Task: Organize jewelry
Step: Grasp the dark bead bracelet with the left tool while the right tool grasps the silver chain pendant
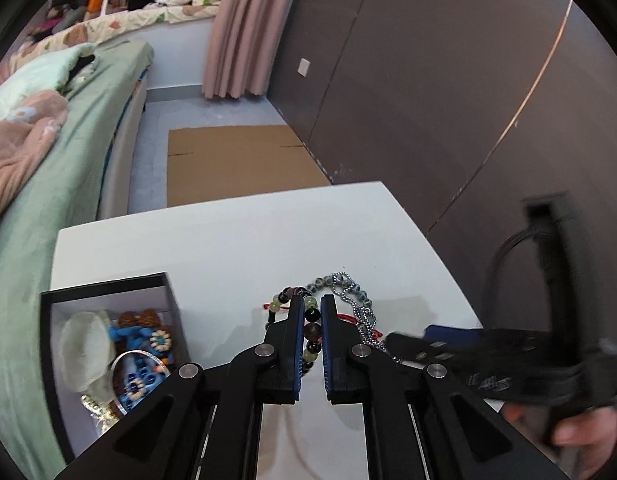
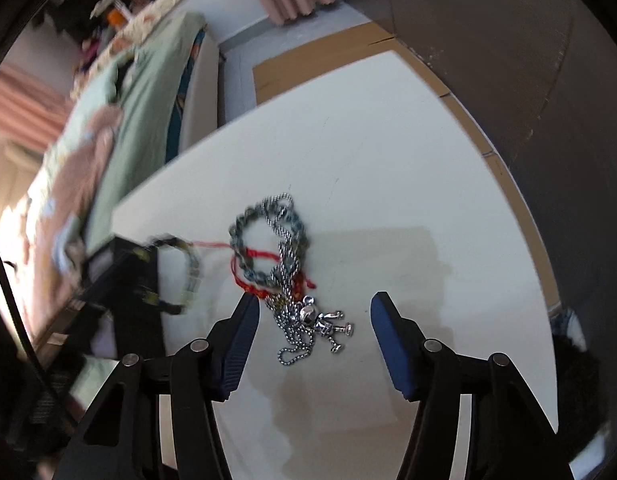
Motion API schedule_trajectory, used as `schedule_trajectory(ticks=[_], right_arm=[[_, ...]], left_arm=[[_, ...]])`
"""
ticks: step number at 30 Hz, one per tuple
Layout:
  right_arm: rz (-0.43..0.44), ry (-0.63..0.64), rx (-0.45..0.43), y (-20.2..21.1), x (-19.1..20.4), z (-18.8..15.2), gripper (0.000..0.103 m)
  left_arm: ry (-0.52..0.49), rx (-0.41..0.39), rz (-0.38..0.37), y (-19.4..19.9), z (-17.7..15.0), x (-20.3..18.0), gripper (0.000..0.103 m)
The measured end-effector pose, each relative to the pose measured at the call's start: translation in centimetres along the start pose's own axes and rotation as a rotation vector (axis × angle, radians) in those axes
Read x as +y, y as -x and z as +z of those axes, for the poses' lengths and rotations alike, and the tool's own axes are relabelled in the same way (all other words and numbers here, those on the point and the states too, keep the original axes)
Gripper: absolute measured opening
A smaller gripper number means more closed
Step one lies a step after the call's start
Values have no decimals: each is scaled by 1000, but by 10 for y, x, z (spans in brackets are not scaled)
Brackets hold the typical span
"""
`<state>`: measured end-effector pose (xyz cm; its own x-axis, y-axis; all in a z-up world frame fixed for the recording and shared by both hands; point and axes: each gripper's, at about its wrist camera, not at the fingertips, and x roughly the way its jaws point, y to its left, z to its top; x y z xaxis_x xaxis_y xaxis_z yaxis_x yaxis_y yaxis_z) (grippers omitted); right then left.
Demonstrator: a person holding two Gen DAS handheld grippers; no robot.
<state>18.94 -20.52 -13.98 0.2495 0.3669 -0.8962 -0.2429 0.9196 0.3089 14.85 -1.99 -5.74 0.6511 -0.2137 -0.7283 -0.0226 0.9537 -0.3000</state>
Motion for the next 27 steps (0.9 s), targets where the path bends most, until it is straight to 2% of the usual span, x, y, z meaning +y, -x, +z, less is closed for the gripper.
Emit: schedule_trajectory(ticks=[6, 9, 14, 17, 18, 21, 24, 27], right_arm=[[-80, 157, -14, -17, 27, 1, 60], [-99, 167, 14, -25, 29, -4, 60], [-154, 265, 24, -23, 43, -21, 59], [-222, 334, 4, -22, 50, -32, 37], [-214, 334, 0, -20, 49, -34, 20], [-148, 296, 10, -12, 39, -37, 11], [-117, 259, 2, -4, 34, -40, 11], [-45, 230, -44, 15, 31, -43, 11]], left_arm=[[24, -34, -2, 21, -2, 9, 8], [34, -49, 0, 30, -3, 13, 8], [41, -64, 2, 42, -7, 16, 8], [44, -74, 4, 50, -10, 17, 8], [47, -80, 6, 53, -11, 18, 8], [56, -94, 8, 62, -13, 22, 8], [77, -119, 1, 76, -15, 28, 8], [89, -155, 3, 92, -15, 32, 8]])
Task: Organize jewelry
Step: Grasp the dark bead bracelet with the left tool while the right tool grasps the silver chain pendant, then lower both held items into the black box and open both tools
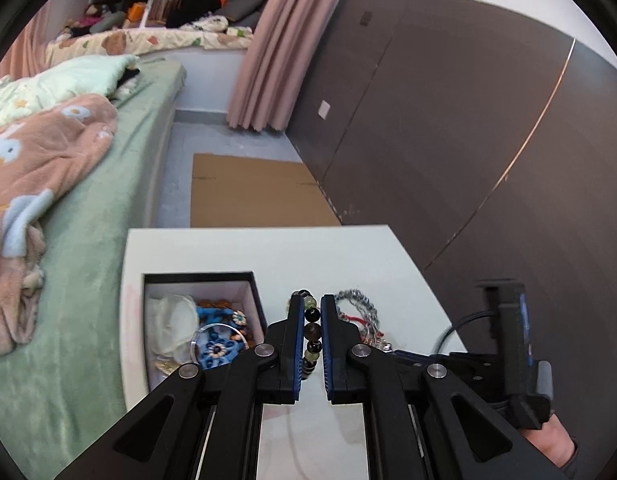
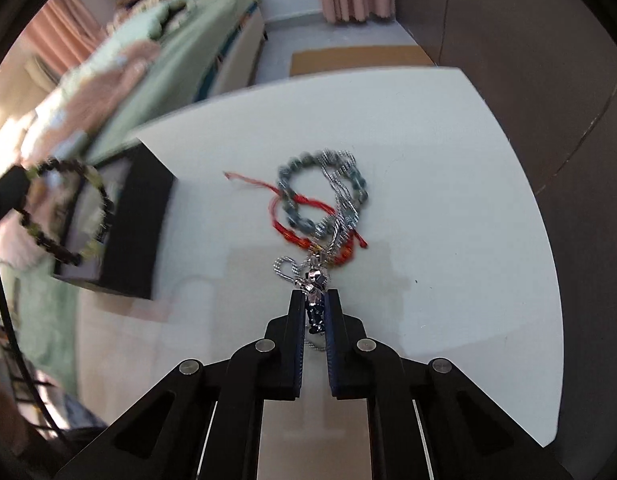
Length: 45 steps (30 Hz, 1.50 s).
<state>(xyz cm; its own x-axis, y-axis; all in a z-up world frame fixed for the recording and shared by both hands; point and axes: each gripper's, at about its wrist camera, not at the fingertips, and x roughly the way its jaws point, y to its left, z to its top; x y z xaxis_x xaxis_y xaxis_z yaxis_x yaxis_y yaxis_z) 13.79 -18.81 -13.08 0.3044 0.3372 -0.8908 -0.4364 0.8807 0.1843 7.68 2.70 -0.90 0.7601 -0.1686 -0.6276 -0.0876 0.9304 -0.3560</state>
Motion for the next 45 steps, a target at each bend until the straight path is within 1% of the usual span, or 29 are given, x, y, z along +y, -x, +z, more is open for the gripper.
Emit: schedule_trajectory(ticks=[3, 6, 9, 11, 12, 15, 18, 21, 27, 28, 30, 32, 34, 37, 41, 45], right_arm=[[80, -34, -64, 23, 1, -5, 11], [145, -68, -106, 37, 4, -7, 11], [194, -89, -143, 49, 8, -10, 11], [251, -109, -168, 57, 10, -12, 11], [271, -118, -173, 56, 14, -8, 11], [350, -150, -205, 59, 19, -1, 11], [437, -190, -251, 67, 19, -1, 11], [501, -212, -293, 73, 22, 1, 11], [563, -203, -357, 86, 36, 6, 11], [566, -194, -366, 89, 40, 8, 11], [578, -184, -383, 95, 44, 12, 11], [606, -180, -406, 105, 48, 18, 11], [607, -170, -437, 116, 52, 23, 11], [620, -161, -475, 135, 58, 29, 11], [600, -118, -520, 167, 74, 44, 11], [576, -71, -567, 204, 92, 59, 11]], left_arm=[[9, -36, -3, 17, 0, 2, 8], [14, -53, 4, 26, 1, 7, 8], [23, -62, 28, 29, 0, 14, 8], [33, -63, 40, 30, 1, 20, 8], [44, -64, 43, 30, 1, 24, 8], [70, -66, 42, 29, 2, 32, 8], [103, -81, 32, 29, 4, 39, 8], [143, -66, 8, 26, 6, 45, 8], [167, -14, 48, 19, 8, 53, 9], [172, -7, 53, 18, 8, 54, 13], [187, -1, 61, 17, 9, 58, 27], [194, -9, 66, 19, 8, 59, 61], [196, -31, 63, 24, 8, 59, 72], [189, -44, 58, 30, 10, 59, 73], [191, -55, 54, 34, 12, 61, 73], [198, -84, 59, 41, 15, 66, 73]])
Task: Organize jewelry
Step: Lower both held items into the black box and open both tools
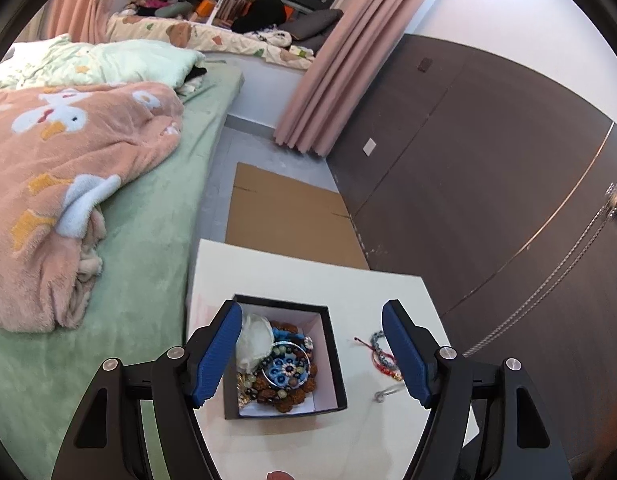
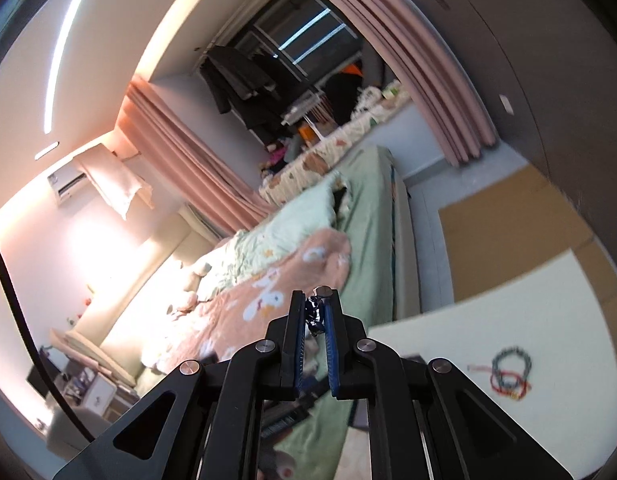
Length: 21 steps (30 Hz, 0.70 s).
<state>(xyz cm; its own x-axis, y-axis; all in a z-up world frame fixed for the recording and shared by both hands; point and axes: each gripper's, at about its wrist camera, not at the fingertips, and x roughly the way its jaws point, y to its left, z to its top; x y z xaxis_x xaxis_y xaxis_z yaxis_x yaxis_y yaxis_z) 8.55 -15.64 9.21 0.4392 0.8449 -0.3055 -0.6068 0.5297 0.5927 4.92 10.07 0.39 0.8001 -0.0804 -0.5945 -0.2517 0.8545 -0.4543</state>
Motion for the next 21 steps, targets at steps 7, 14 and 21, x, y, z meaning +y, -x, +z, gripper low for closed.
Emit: schedule_trajectory(ticks=[7, 14, 21], right_arm=[[-2, 106, -46, 9, 66, 35, 11], [3, 164, -23, -8, 99, 35, 11], [-27, 128, 74, -52, 75, 6, 11]], left_arm=[[21, -36, -4, 13, 8, 13, 82], [63, -62, -10, 25, 13, 31, 84], [105, -79, 7, 33, 19, 51, 84]])
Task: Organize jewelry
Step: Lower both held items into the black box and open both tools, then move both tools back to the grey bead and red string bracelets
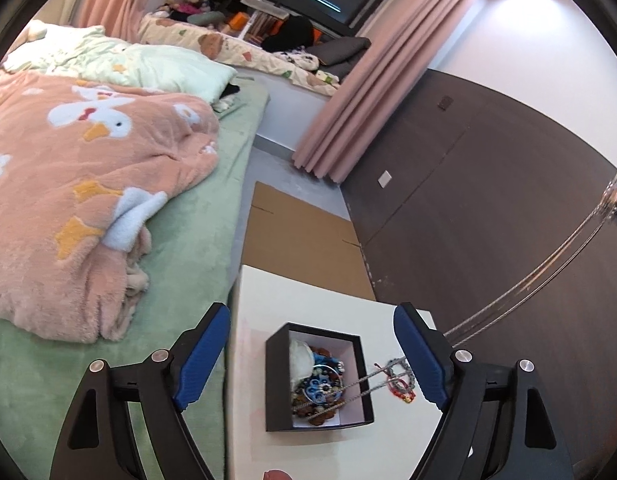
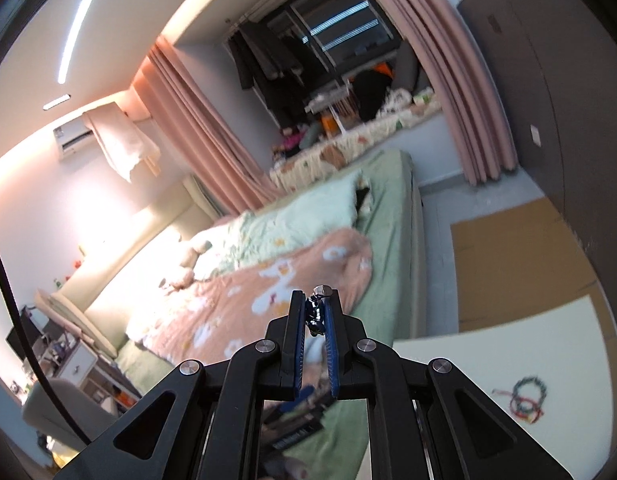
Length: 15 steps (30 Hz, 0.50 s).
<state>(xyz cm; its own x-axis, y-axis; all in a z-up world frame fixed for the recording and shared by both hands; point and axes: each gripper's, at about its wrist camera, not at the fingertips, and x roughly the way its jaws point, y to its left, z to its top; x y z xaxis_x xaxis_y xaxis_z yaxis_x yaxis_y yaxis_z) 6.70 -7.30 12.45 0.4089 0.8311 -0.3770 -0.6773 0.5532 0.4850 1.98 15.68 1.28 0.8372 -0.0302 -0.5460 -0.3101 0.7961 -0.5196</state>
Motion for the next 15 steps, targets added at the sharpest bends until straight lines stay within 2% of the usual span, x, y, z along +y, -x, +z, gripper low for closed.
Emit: schedule_trajectory(ticks=[3, 5, 7, 9, 15], right_arm=[[-5, -34, 68, -25, -15, -17, 14], [7, -51, 116, -39, -25, -27, 21], [2, -60, 140, -44, -34, -36, 52], [-13, -66, 126, -42, -43, -41, 64], [-71, -90, 95, -23, -79, -59, 67]], left_arm=[[10, -6, 12, 2, 2, 7, 84], [14, -8, 16, 2, 2, 9, 85], [13, -9, 19, 1, 3, 9, 85], [4, -9, 25, -1, 2, 6, 85], [-47, 10, 2, -15, -7, -16, 85]])
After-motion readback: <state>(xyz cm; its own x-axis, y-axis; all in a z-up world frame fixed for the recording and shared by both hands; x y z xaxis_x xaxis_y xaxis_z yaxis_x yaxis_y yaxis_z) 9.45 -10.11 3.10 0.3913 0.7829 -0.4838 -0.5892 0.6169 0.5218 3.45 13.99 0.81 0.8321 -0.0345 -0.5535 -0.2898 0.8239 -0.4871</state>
